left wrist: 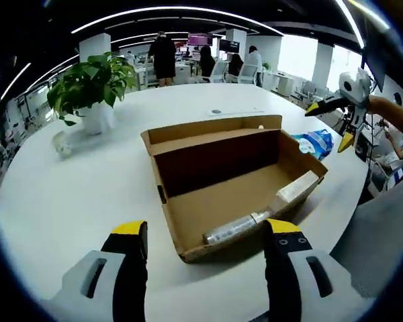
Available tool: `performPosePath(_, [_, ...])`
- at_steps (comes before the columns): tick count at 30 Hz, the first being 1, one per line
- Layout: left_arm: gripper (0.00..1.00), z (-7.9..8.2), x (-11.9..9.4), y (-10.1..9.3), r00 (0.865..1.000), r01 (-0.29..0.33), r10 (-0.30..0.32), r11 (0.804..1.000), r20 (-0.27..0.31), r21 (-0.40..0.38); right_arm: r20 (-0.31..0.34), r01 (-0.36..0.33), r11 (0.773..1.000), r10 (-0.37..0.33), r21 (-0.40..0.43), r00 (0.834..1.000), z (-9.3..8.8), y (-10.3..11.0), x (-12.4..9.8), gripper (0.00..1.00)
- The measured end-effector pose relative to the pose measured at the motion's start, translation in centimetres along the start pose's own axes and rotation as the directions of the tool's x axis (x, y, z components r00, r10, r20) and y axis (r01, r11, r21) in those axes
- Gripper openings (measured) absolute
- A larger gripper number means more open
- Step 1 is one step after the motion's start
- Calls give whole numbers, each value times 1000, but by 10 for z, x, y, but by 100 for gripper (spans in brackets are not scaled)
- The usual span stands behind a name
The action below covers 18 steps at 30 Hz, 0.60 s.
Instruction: Operate the shoe box by opening the lid, removing the specified soft item, and placing it in the target area until the item is outside and the box remains undamaged.
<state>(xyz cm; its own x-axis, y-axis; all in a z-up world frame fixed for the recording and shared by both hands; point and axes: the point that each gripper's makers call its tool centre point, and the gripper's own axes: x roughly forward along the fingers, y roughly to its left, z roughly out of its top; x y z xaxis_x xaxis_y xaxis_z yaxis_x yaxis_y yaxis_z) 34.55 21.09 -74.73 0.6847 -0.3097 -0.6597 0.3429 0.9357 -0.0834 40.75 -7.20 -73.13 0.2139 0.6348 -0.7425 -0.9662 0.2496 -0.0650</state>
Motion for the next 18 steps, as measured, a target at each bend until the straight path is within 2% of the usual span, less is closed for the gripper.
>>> performPosePath(3, [62, -6, 0, 3, 1000, -14, 14, 1000, -1, -27, 0, -10, 1000, 10, -19, 1000, 5, 2, 6, 82])
performPosePath(5, [52, -13, -1, 9, 999, -46, 44, 995, -23, -89, 2, -18, 999, 18, -30, 1000, 8, 3, 10, 81])
performPosePath(8, [42, -19, -1, 16, 998, -67, 65, 988, -18, -143, -10, -36, 998, 35, -60, 999, 12, 7, 18, 79])
performPosePath(12, [42, -21, -1, 17, 998, -69, 69, 980, -8, -189, -19, -56, 995, 55, -81, 998, 17, 10, 26, 78])
performPosePath(18, [36, -18, -3, 20, 997, -78, 80, 973, 0, -216, -25, -90, 989, 88, -114, 996, 27, 14, 38, 76])
